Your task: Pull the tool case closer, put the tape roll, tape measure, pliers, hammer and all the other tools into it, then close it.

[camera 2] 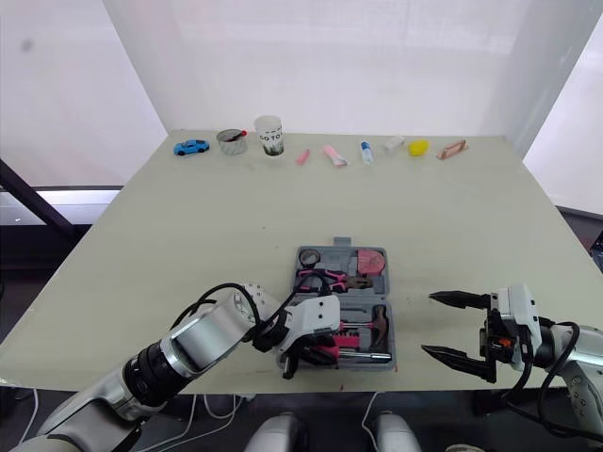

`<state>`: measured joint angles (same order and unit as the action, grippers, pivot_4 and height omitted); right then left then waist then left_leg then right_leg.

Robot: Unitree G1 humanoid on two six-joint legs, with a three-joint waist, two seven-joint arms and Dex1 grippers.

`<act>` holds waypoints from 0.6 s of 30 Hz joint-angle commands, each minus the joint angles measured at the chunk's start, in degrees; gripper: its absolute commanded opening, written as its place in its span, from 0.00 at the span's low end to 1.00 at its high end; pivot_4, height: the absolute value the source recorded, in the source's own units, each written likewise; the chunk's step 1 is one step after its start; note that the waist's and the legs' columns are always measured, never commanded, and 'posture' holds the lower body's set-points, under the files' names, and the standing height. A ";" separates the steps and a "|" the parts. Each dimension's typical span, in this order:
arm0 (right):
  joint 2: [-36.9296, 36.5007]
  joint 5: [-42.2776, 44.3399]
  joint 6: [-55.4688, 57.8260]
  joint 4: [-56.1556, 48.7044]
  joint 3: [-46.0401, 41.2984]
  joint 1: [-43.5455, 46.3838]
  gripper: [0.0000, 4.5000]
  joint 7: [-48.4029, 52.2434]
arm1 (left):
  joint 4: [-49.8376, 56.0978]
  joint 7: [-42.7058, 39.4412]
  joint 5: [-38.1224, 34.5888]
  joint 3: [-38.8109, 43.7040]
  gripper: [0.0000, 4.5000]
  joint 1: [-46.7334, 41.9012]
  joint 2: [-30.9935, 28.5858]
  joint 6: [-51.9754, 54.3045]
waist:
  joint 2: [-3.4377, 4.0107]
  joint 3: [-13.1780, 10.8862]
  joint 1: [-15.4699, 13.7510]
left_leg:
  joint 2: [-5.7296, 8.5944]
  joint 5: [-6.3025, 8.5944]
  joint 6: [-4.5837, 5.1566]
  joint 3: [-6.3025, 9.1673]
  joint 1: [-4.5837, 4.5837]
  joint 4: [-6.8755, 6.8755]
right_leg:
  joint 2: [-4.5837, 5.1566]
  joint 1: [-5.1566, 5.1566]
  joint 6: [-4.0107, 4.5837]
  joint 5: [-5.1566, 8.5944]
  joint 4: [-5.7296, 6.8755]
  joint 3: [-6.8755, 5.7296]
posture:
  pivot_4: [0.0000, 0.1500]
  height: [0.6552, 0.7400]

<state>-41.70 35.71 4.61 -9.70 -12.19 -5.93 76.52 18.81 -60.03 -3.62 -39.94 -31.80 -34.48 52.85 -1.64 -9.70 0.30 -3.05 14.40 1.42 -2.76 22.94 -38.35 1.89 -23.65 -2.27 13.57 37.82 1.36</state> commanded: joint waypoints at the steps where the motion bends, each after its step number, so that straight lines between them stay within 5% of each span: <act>1: -0.09 0.55 -0.79 -1.00 -1.31 0.35 1.00 0.01 | 0.95 0.65 0.36 -1.46 0.14 0.10 0.48 -0.41 | 0.01 0.00 -0.03 | 0.00 0.00 0.00 0.00 0.00 0.00 | 0.00 0.00 0.00 0.00 0.00 0.00 | 1.00 1.00; 7: -0.02 0.46 -0.92 -0.94 -1.29 0.44 1.00 -0.06 | 0.48 0.63 -0.28 -1.23 0.14 0.08 0.73 0.14 | 0.01 0.01 -0.17 | 0.01 0.00 0.00 -0.01 0.00 0.00 | 0.01 0.00 0.01 -0.01 -0.01 0.01 | 1.00 1.00; 12: 0.14 0.27 -1.00 -0.85 -1.07 0.67 1.00 -0.36 | 0.07 0.39 0.12 -1.16 0.63 -0.43 0.30 -1.64 | 0.02 0.01 -0.17 | 0.01 0.00 0.00 -0.01 0.00 0.00 | 0.01 0.01 0.02 -0.01 0.00 0.02 | 1.00 1.00; 18: 0.17 0.12 -1.09 -1.09 -1.10 0.60 1.00 -0.67 | 0.14 0.34 -0.15 -0.77 0.63 -0.57 -0.51 -2.79 | 0.02 0.01 -0.16 | 0.01 0.00 0.00 -0.01 -0.02 -0.04 | 0.00 0.01 0.03 0.01 0.05 0.01 | 1.00 1.00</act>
<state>-41.52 35.28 4.34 -9.68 -12.17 -5.70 75.89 18.46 -60.11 -4.41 -41.25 -31.80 -34.50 50.75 -1.62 -9.69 0.15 -3.04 14.39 1.42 -2.77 22.92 -38.39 1.90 -23.64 -2.24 13.58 37.88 1.37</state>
